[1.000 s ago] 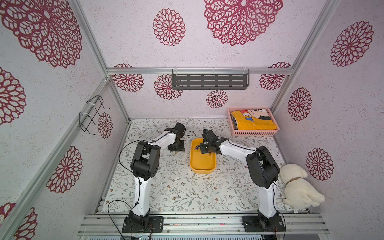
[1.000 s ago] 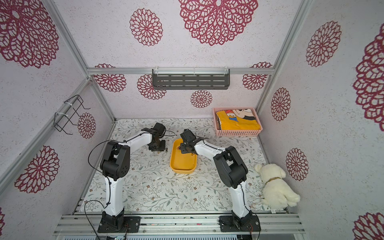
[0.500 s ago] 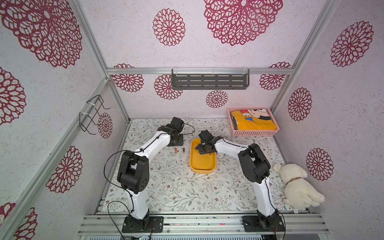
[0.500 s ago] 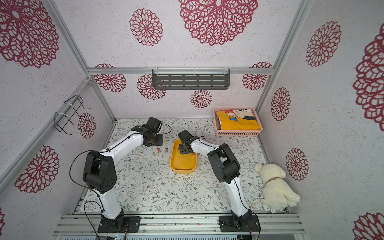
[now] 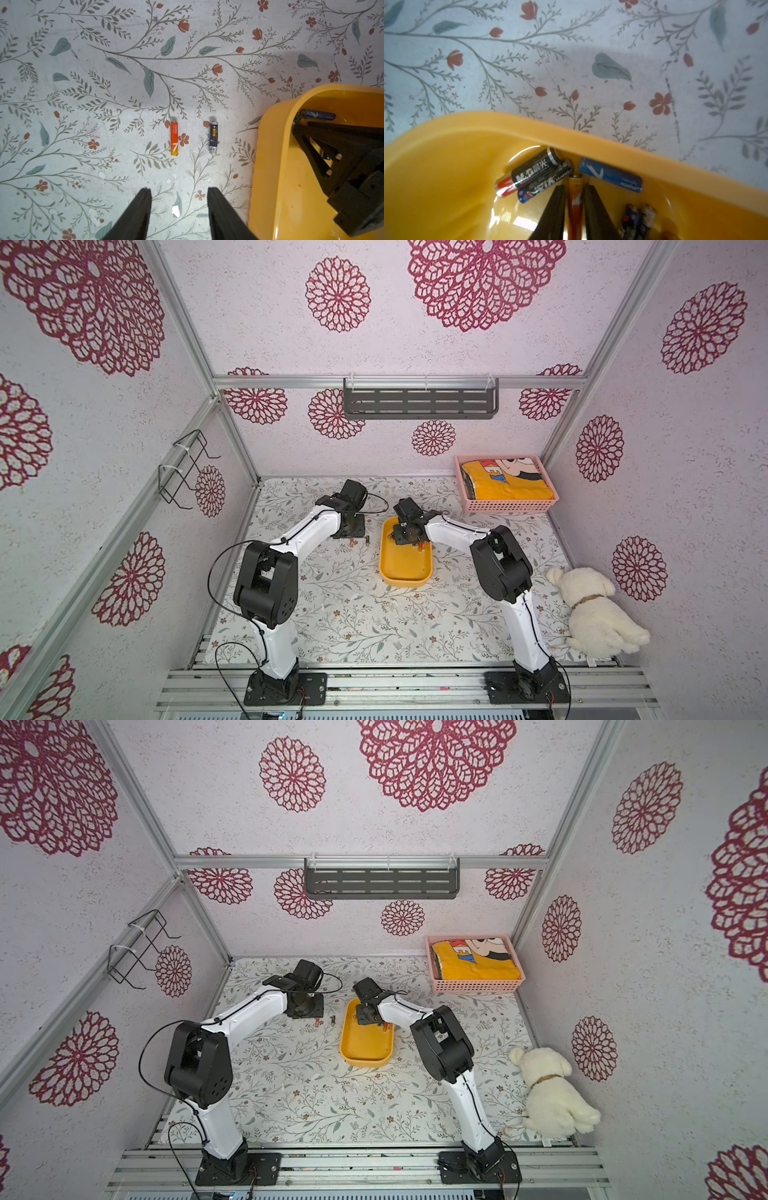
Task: Take the batteries out of the storage box
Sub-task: Pick up the battery from the storage box, then place the battery at the center of the board.
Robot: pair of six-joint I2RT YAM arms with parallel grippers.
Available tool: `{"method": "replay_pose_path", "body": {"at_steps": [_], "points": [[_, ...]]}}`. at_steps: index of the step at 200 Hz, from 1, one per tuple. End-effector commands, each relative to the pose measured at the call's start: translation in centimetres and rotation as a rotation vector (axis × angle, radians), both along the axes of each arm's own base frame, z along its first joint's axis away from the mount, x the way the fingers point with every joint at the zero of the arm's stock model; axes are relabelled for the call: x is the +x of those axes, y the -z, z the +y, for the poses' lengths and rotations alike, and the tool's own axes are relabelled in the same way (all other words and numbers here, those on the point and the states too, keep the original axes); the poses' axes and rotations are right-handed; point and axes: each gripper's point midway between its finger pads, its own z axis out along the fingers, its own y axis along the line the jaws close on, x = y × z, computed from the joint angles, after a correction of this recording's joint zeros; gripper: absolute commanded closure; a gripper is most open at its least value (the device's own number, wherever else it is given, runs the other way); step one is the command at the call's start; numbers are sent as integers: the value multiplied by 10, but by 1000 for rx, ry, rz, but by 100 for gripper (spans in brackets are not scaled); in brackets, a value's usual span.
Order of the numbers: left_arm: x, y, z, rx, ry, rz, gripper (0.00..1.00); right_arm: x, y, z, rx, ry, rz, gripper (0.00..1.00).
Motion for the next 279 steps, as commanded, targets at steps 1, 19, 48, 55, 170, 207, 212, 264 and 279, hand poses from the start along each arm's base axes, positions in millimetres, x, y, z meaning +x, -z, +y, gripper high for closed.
{"method": "replay_pose_path", "body": {"at_steps": [1,19,48,55,170,207,212,264,279], "points": [[2,-20,-2,-13,-6,-48,53,-8,5,-5,-25,10,37,90],[2,-20,-3,-17,-5,-49,52,-9,-2,-4,-13,5,32,97],[2,-28,-6,-23,-2,-74,44,-9,-22,-2,20,3,11,100],[2,-32,-7,-27,-1,-85,44,-9,-28,-1,31,0,5,100],[4,-71,-22,-3,59,-234,41,-10,-144,-54,202,64,-154,100],[6,-91,-54,-4,160,-312,41,-5,-141,-143,126,211,-200,100],[7,-93,-59,-18,174,-318,41,-5,-137,-156,112,232,-195,100],[9,-78,-88,-86,262,-303,41,-2,-76,-242,-11,354,-133,100],[9,-73,-90,-84,275,-293,41,2,-62,-251,-34,355,-116,100]]}}
